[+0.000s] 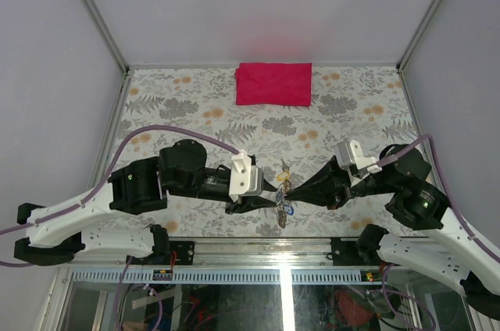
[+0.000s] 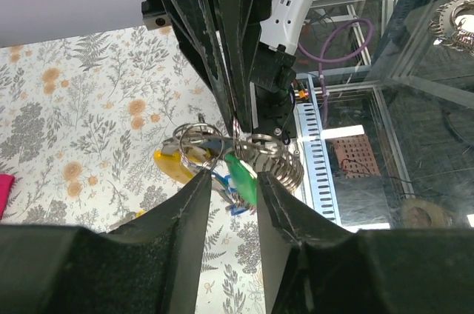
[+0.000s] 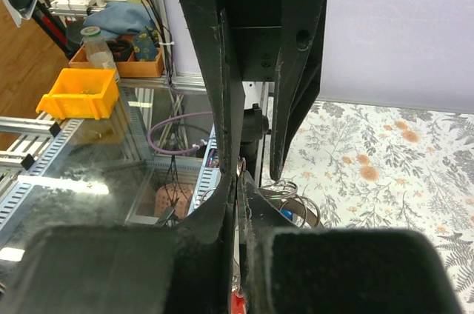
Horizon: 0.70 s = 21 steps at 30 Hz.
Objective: Put the keys on the keyring
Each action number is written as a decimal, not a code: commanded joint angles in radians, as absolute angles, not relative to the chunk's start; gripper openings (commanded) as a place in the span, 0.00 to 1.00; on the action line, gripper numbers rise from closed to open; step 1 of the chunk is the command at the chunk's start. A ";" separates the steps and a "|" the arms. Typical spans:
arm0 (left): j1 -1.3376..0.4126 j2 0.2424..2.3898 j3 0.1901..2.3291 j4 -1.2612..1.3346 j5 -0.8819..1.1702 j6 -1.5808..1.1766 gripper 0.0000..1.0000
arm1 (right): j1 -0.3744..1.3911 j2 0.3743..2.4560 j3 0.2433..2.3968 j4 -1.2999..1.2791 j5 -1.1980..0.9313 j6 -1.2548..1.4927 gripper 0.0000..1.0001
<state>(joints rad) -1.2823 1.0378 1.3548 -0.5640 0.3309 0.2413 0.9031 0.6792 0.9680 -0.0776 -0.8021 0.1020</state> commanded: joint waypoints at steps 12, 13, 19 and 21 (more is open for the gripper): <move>-1.280 0.832 1.108 -0.376 -0.128 0.002 0.58 | 0.902 0.666 1.070 -0.304 -0.189 0.064 0.00; -1.278 0.826 1.094 -0.371 -0.155 -0.013 0.61 | 0.902 0.678 1.075 -0.331 -0.134 0.068 0.00; -1.123 0.863 1.048 -0.386 -0.143 -0.067 0.93 | 0.902 0.764 1.112 -0.480 0.095 0.080 0.00; -1.030 0.869 1.017 -0.355 -0.063 -0.078 1.00 | 0.903 0.801 1.120 -0.533 0.145 0.090 0.00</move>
<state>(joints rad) -1.1637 0.8581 1.0622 -0.4480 -0.1150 -0.0196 0.9031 0.7506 1.0569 -0.4538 -0.0528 0.0772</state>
